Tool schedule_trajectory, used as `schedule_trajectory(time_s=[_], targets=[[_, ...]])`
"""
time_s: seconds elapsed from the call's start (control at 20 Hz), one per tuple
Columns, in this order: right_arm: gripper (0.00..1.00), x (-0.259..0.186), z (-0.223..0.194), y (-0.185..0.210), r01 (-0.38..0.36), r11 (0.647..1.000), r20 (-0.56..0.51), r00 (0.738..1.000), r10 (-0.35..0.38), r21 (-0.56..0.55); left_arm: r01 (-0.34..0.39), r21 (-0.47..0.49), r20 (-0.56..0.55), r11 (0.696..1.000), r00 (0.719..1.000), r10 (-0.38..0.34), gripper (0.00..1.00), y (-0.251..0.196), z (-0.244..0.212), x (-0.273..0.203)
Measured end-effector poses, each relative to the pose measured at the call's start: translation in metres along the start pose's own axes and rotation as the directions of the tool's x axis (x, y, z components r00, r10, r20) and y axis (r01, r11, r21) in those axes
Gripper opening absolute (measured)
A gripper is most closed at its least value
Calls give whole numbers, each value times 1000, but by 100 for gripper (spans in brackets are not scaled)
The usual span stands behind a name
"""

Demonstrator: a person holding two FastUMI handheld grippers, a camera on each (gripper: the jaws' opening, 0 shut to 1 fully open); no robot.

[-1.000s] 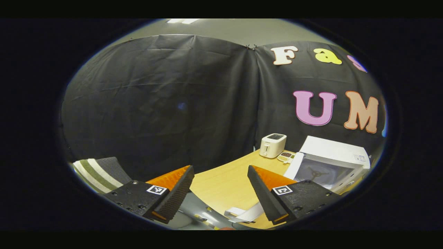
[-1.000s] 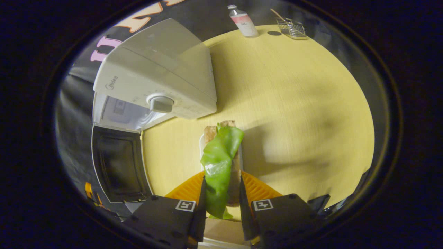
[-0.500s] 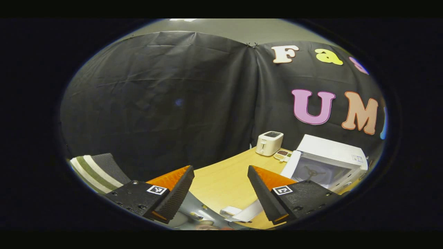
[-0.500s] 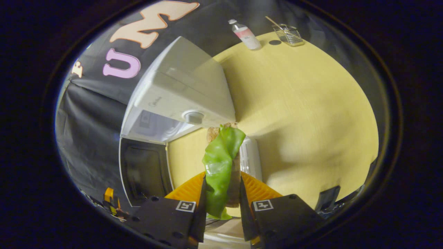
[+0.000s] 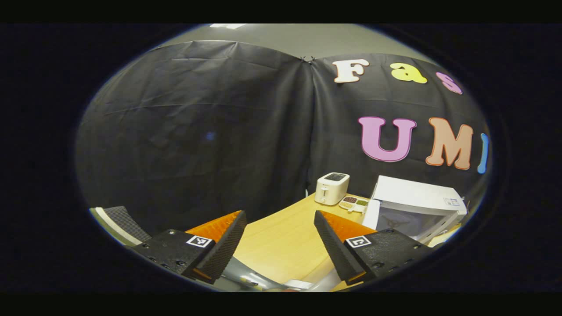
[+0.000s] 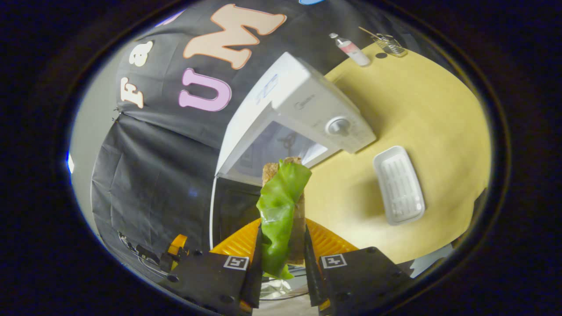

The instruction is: Open the microwave oven with the left hand, put the food in, and close the microwave oven.

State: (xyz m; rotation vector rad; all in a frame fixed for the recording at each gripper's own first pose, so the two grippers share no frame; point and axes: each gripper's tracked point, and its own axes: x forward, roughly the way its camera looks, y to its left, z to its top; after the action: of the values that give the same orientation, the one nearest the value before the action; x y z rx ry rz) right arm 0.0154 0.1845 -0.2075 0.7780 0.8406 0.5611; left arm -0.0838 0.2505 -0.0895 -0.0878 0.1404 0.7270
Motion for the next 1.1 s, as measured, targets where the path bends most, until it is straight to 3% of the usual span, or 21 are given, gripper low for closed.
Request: schedule_trajectory(time_s=[0.15, 0.2, 0.3, 0.35, 0.45, 0.6, 0.65, 0.7, 1.1], targets=[[45, 26, -13, 36, -52, 999, 47, 998, 52, 7, 53, 37, -14, 998, 999, -53, 91, -1, -3, 9], [45, 36, -14, 45, -62, 998, 61, 996, 61, 12, 68, 46, -10, 997, 998, -67, 95, -1, -2, 12], [45, 59, -16, 54, -57, 998, 84, 995, 56, 8, 107, 42, -14, 993, 994, -107, 92, -2, -2, 15], [45, 69, -17, 57, -48, 999, 97, 994, 48, -1, 125, 39, -19, 991, 992, -124, 95, -4, -4, 18], [45, 92, -14, 57, -21, 1000, 121, 992, 23, -24, 141, 44, -12, 989, 990, -141, 91, 0, -1, 24], [45, 129, -4, 47, 53, 997, 152, 987, -43, -61, 148, 72, -1, 986, 989, -148, 95, 6, 1, 30], [37, 141, 1, 41, 78, 994, 165, 984, -65, -74, 151, 77, -2, 986, 989, -151, 91, 7, 1, 32], [37, 153, 8, 37, 102, 991, 180, 980, -86, -85, 153, 78, -4, 985, 988, -153, 91, 9, 0, 34], [38, 223, 60, 29, 225, 957, 346, 926, -152, -182, 112, 69, -57, 991, 993, -108, 95, 30, -15, 46]])
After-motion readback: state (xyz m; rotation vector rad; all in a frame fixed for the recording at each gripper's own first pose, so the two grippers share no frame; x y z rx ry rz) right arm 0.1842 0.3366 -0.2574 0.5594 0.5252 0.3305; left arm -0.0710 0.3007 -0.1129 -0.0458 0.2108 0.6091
